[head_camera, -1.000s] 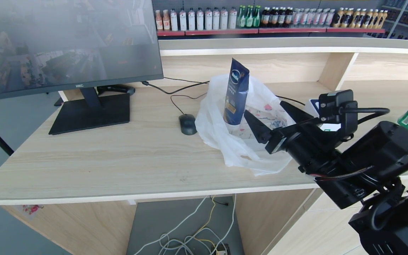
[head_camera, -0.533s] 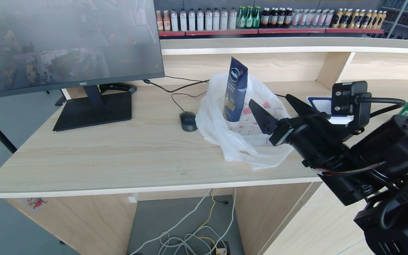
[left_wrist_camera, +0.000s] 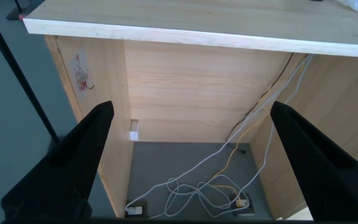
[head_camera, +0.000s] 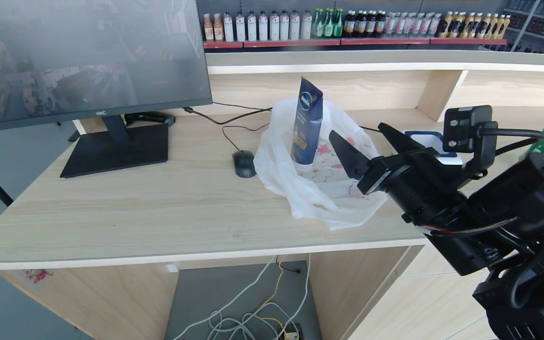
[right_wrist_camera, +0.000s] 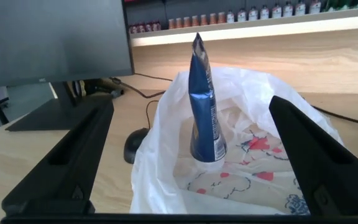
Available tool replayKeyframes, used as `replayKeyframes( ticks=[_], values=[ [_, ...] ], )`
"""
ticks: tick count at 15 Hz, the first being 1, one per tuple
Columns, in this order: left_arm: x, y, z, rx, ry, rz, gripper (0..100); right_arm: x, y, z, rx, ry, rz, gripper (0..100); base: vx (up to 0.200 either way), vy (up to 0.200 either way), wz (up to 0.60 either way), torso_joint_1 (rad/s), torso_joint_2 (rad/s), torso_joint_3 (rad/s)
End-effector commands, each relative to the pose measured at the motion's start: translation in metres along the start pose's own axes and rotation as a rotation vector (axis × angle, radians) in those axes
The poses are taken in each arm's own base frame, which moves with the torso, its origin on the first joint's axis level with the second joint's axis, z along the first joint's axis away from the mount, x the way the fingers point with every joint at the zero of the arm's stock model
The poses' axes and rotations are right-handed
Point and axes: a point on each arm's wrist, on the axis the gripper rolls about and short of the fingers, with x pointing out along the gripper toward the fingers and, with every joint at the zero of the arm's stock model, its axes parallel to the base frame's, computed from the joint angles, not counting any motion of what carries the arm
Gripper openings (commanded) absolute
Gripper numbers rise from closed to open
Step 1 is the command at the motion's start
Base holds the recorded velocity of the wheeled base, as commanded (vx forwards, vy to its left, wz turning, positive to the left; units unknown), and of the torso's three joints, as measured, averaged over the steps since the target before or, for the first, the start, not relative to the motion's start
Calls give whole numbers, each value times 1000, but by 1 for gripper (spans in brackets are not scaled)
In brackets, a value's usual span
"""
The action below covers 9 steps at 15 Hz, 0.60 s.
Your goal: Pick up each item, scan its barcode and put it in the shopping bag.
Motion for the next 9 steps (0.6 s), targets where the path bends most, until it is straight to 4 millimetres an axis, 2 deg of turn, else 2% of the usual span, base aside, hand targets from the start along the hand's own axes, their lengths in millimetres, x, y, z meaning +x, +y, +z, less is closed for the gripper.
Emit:
replayKeyframes(
  ticks=[1,9],
  values=[
    [0,0,0,0,-1,0,100,1,0,-1,-11,-1,-4,100,0,-200,0,17,7,2],
    [0,0,0,-1,1,1,100,-4,-1,9,-13,-21,-6,100,0,-200,0,2,3,2]
  ],
)
